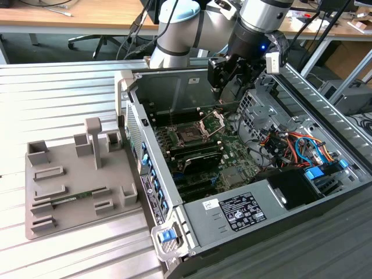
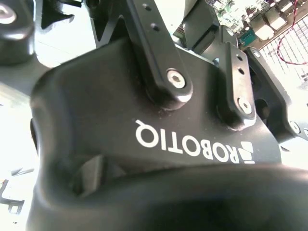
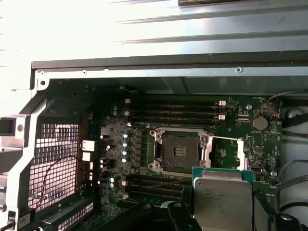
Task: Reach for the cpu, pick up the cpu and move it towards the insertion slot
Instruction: 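Pick up the cpu and move it towards the insertion slot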
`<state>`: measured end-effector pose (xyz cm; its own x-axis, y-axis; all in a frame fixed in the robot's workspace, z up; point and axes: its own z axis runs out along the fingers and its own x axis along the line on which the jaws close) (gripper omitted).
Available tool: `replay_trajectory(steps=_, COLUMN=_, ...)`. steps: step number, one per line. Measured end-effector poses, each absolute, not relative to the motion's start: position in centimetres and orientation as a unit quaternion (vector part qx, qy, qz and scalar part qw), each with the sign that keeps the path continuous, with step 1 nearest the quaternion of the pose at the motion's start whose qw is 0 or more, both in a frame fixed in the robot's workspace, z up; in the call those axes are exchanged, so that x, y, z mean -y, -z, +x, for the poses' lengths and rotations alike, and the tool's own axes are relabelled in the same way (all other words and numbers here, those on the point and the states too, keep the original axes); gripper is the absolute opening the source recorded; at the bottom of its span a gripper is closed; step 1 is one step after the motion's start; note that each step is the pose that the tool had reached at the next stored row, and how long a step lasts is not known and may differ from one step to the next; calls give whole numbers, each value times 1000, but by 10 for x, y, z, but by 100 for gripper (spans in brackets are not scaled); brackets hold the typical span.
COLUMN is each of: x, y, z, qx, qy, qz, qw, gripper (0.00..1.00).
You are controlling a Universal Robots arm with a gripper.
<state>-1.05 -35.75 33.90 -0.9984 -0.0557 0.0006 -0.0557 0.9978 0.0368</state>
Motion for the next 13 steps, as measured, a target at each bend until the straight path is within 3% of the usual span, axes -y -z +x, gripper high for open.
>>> replay_trajectory(steps=13, x=358, y=-336, z=-11, qx=999, qy=18, qz=28, qw=1, gripper=55)
